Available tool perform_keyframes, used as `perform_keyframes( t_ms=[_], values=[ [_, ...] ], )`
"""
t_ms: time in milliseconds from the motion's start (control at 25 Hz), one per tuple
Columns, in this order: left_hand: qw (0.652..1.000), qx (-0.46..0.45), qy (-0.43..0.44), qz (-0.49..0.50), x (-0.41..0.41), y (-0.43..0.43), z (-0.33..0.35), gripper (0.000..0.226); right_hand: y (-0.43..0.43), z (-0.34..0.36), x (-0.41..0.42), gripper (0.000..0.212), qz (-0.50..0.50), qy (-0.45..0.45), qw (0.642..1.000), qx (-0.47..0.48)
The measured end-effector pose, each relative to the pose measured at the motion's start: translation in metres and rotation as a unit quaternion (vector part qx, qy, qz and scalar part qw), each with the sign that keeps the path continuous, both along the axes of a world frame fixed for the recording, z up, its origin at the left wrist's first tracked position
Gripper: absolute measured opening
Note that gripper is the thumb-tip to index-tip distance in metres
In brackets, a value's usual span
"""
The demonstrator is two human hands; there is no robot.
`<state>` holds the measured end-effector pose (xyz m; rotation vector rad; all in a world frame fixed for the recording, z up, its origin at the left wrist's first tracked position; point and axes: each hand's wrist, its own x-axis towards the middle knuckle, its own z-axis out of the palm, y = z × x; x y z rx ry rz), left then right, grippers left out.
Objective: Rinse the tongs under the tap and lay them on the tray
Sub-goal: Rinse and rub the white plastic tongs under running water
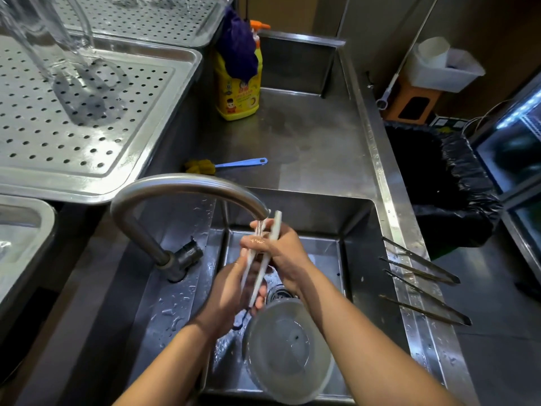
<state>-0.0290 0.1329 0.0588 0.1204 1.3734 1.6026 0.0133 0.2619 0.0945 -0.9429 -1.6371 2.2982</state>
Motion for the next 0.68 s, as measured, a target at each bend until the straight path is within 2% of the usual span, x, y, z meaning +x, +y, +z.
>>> perform_keyframes(
  t_ms=[80,120,200,280,320,400,520,600,680],
  values=[
    [0.995,-0.024,-0.060,-0.081,-0.001,0.003,0.005,0.074,0.002,0.006,-0.008,0.029,-0.035,0.022,0.996,-0.081],
    [0.993,-0.038,-0.063,-0.096,-0.001,0.006,0.006,0.078,0.002,0.006,-0.013,0.023,-0.071,0.012,0.994,-0.088],
    [0.990,-0.106,0.032,-0.083,0.001,0.012,0.003,0.086,-0.003,0.001,-0.021,0.021,-0.147,-0.014,0.988,-0.051],
    [0.973,-0.159,0.166,-0.028,0.006,0.015,0.001,0.086,-0.012,-0.009,-0.020,0.032,-0.177,0.000,0.984,-0.002],
    [0.967,-0.161,0.198,-0.006,0.008,0.016,0.000,0.083,-0.018,-0.014,-0.016,0.039,-0.169,0.013,0.985,0.022],
    [0.973,-0.166,0.162,0.000,0.010,0.017,0.002,0.080,-0.024,-0.016,-0.007,0.050,-0.138,0.019,0.989,0.049],
    [0.987,-0.145,0.028,-0.057,0.006,0.019,0.011,0.079,-0.005,-0.009,-0.011,0.053,-0.120,0.002,0.992,0.036],
    [0.990,-0.121,0.044,-0.050,0.006,0.022,0.012,0.072,0.009,0.003,-0.023,0.054,-0.161,-0.002,0.987,0.026],
    [0.989,-0.121,0.084,-0.005,0.007,0.026,0.011,0.066,0.010,0.010,-0.037,0.048,-0.189,-0.028,0.979,0.076]
  ],
)
